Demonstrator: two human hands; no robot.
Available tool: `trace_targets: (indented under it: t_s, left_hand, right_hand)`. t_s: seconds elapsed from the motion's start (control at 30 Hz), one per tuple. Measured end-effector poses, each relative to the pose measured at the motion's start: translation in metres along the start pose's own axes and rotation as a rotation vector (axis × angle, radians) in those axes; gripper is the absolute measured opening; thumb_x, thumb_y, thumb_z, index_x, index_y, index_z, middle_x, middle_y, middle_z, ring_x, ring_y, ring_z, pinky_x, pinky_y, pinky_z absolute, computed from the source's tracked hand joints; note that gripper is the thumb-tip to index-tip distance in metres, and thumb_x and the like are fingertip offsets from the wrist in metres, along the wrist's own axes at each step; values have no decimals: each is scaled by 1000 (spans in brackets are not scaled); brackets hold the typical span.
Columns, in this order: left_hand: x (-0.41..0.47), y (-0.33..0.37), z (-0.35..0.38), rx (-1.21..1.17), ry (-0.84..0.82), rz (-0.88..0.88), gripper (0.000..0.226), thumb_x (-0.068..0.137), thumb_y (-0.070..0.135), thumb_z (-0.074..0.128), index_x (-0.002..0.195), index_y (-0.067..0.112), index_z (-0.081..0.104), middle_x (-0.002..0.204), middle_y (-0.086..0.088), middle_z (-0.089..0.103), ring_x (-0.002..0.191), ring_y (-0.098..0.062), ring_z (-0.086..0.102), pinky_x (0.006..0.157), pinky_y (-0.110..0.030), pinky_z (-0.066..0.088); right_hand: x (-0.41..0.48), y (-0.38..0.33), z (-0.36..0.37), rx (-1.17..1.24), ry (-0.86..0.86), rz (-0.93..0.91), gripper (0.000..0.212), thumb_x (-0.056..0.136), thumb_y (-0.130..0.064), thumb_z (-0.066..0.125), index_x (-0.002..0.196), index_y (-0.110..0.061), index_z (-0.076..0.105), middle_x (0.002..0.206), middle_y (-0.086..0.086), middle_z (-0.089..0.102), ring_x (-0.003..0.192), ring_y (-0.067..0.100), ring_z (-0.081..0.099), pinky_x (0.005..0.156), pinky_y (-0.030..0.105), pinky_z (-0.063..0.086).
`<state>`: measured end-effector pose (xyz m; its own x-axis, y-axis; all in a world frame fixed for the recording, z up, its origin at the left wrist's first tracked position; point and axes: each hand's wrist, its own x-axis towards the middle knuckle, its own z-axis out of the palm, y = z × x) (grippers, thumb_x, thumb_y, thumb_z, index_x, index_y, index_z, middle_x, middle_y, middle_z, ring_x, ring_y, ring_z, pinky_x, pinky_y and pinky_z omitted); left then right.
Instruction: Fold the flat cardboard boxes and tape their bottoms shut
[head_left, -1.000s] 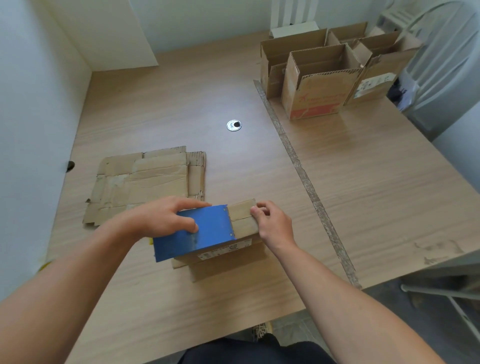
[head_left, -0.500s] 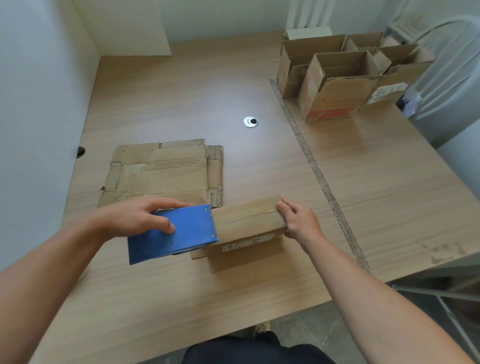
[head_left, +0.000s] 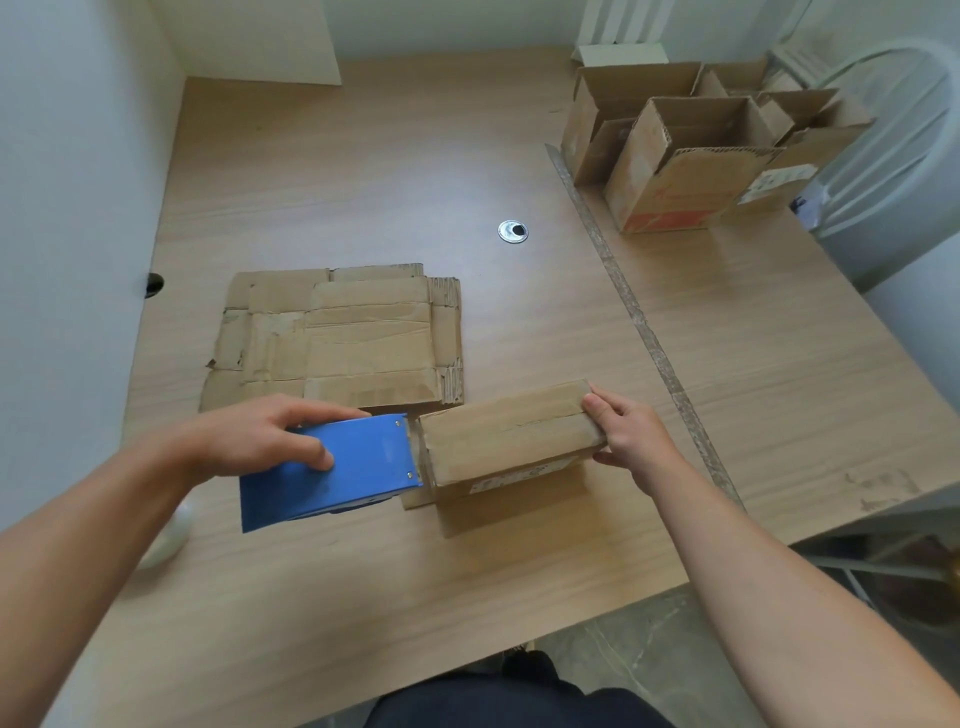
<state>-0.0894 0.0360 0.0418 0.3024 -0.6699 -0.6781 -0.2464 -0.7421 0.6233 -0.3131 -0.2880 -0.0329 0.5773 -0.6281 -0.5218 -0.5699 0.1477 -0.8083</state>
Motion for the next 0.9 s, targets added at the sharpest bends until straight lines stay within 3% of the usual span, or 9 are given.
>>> trace_targets:
  t_s: [0.17,0.33,0.4,0.47,0.53,0.67,0.77,0.9]
  left_hand:
    - [7,-11,1,-27,-16,3,55,70,40,61,118,64,57,112,20,69,100,-7,66,94,-36,48]
    - [17,-15,7,-58,-29,-12,54,69,38,61,115,65,58,104,22,69,92,-3,66,82,-28,46]
    - [23,-14,10,-59,-25,-19,53,68,38,61,113,65,59,104,21,70,92,-3,66,81,-27,46]
    - [29,-14,14,-51,-13,-18,53,67,40,61,113,65,59,105,21,69,95,-5,65,83,-28,46]
    - [31,-17,17,-53,4,-12,54,66,39,61,114,64,59,106,21,69,96,-5,65,83,-28,46]
    - [30,-21,23,-58,17,1,55,67,40,62,117,63,58,107,23,68,97,-5,65,86,-29,48]
    - [29,-18,30,-76,21,22,55,67,40,62,118,61,58,106,25,67,92,2,62,79,-25,45]
    - [30,-20,44,-104,51,42,56,67,40,62,121,56,58,114,22,65,101,-5,61,87,-29,46]
  right_hand:
    - [-1,-2,3,6,26,22,38,99,-31,58,136,-22,59,107,-10,60,91,10,57,89,48,56]
    - [-2,-5,3,-65,35,38,37,100,-33,57,136,-24,59,111,-4,62,104,27,61,96,58,51]
    - [-3,-5,4,-116,53,4,39,100,-33,57,137,-21,59,113,-5,65,114,32,59,98,55,50]
    - [1,-4,4,-220,83,-65,40,100,-34,57,137,-17,59,132,1,63,125,27,56,104,43,46]
    - [3,-6,7,-426,151,-127,40,100,-33,57,136,-17,60,138,6,60,131,24,51,108,34,37]
    - [-18,-16,34,-777,365,-357,43,99,-35,54,140,-24,55,144,6,50,132,30,38,107,44,33]
    - [-49,-20,72,-879,192,-544,44,99,-46,50,141,-35,51,149,1,44,134,28,31,109,47,30]
    - [-56,-9,104,-1084,-72,-415,54,98,-64,30,151,-54,18,166,-8,5,151,23,-5,121,51,-6]
